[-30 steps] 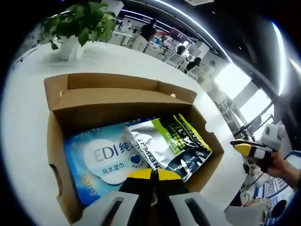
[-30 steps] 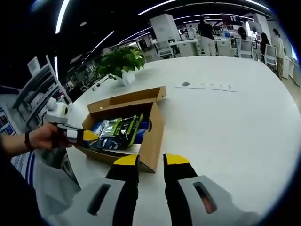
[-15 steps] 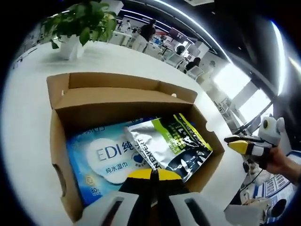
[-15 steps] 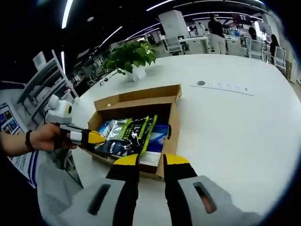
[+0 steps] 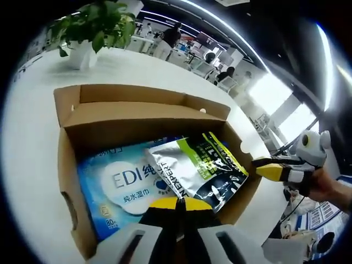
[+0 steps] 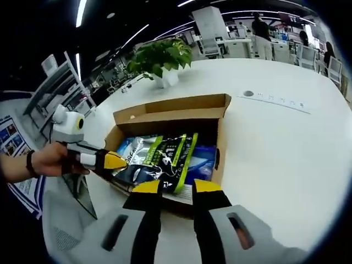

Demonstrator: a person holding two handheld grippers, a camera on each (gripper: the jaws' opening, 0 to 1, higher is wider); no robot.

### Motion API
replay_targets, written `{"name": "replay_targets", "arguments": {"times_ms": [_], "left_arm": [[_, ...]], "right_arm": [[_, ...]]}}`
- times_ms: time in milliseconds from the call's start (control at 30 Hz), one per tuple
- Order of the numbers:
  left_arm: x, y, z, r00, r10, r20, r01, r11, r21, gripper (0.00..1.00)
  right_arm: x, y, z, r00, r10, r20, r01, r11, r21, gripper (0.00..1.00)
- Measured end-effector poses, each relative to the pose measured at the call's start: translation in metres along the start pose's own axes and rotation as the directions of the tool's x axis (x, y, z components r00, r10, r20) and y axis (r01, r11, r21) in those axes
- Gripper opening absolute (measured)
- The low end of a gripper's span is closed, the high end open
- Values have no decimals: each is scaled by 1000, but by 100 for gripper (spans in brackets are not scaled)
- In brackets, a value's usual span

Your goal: Operate the shoe box by opening the lid, removing the specified soft item, and placing it in the target area until the item is outside and the box remains undamaged.

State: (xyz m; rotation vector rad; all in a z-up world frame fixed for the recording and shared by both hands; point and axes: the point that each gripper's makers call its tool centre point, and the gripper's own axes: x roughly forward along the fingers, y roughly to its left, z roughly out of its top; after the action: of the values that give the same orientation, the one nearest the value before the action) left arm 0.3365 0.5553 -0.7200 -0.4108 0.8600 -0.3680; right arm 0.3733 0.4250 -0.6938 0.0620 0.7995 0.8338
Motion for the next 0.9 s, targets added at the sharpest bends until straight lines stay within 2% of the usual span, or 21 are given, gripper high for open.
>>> {"name": "replay_targets", "arguments": {"times_ms": [300,533,800,900], "left_arm": [[1,1,0,1000,-4,-3,4,1000,5,1],[2,2,-1,1000,-5,-11,6,1000,13,1],[2,3,-1,1000,-14,-11,14,1000,-5,1],[3,3,-2,1000,-15,-15,15,1000,1,1]], "right_arm": [[14,-3,7,1000,-29,-11,30,999,17,23],[28,1,5,997,-39,-60,37,999,-25,27],[37,2,-5,992,-45,-114,43,999,-16,27],[39,4,-9,991,-45,-129,42,999,-31,24]]}}
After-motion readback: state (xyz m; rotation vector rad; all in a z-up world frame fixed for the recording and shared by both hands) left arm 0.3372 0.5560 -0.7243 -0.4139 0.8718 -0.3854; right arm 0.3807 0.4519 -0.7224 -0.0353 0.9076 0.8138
